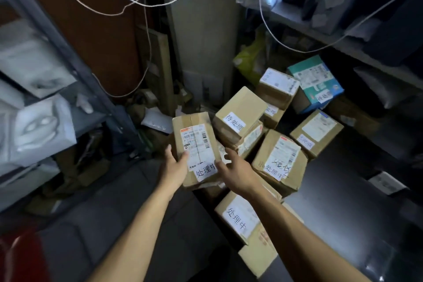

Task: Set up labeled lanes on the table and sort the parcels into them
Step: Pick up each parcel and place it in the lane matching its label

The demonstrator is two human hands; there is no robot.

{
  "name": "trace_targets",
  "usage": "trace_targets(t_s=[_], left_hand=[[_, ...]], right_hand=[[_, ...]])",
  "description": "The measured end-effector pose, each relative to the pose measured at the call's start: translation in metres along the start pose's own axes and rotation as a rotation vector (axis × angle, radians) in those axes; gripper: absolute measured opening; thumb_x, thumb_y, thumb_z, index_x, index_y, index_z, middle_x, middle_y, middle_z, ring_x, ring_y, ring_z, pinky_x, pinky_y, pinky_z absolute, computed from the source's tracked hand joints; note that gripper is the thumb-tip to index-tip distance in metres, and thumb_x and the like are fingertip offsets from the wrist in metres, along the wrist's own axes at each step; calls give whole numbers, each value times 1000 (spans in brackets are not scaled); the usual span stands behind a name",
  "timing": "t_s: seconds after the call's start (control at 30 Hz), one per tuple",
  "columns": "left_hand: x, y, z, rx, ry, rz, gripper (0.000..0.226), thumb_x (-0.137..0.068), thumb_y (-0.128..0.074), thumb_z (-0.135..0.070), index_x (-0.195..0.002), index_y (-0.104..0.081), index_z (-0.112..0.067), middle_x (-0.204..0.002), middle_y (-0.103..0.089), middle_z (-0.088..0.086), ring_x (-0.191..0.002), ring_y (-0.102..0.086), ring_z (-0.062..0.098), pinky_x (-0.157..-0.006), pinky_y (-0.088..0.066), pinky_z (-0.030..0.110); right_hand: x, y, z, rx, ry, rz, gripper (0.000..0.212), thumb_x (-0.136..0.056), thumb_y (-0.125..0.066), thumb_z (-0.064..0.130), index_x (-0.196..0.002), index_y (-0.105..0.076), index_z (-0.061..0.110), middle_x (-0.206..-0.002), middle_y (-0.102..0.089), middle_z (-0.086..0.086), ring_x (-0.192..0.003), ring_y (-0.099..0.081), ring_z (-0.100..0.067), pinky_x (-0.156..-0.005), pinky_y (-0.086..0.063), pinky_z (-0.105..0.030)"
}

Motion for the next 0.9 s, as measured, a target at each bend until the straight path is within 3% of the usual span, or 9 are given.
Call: trace_targets(t_s=[0.1, 0.2, 0.37, 0.57, 0.73, 0.9], left_hand=[[-2, -2, 10, 22, 0, 31, 65, -99, -51, -41, -154, -24, -20, -146, -50, 7, -128, -51, 26, -104, -43, 40], [0, -2, 13, 48, -24, 35, 62, -98, -54, -36, -153, -27, -24, -140, -54, 0, -117, -55, 18, -94, -45, 34], [14, -6, 20, 192, -46, 46, 70, -95, -60, -32, -154, -22, -33, -134, -58, -9, -112, -59, 9, -88, -47, 28], [36, -4, 25, 427, -106, 32, 67, -97, -61, -25, -153, -25, -36, -136, -60, -8, -119, -60, 10, -104, -49, 42], [60, 10, 7, 577, -228, -2, 65, -96, -63, -25, -151, -32, -38, -134, -62, -15, -120, -60, 4, -98, -51, 33], [102, 10, -17, 596, -347, 42, 64, -88, -66, -29, -146, -40, -42, -126, -67, -15, -115, -65, 8, -89, -56, 33]], right_hand=[[-6, -11, 0, 18, -39, 55, 54, -100, -46, 44, -147, -41, 16, -141, -56, -5, -123, -57, -26, -105, -43, -42], [-4, -16, 2, -48, -5, 54, 33, -100, -49, 35, -129, -53, 19, -123, -67, -1, -102, -66, -23, -89, -53, -43], [3, -19, 2, -73, 54, 50, 24, -100, -50, 26, -120, -56, 16, -119, -68, 1, -103, -65, -18, -87, -54, -39], [21, -15, 8, -131, 172, 26, 37, -100, -51, 30, -137, -53, 24, -124, -52, -5, -112, -55, -18, -99, -47, -35], [41, 2, 23, -291, 241, 0, 47, -97, -55, 41, -143, -48, 34, -131, -47, 6, -120, -53, -12, -99, -50, -37], [82, 22, 14, -472, 251, -3, 54, -89, -59, 56, -138, -48, 35, -136, -57, 8, -123, -57, -15, -99, -51, -46]])
Point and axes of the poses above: each hand's wrist, its own x-axis away from the middle knuckle, its own y-axis out of the back of the hand, z = x × y, the point moved 3 cm from there along -x, towards the middle knuckle
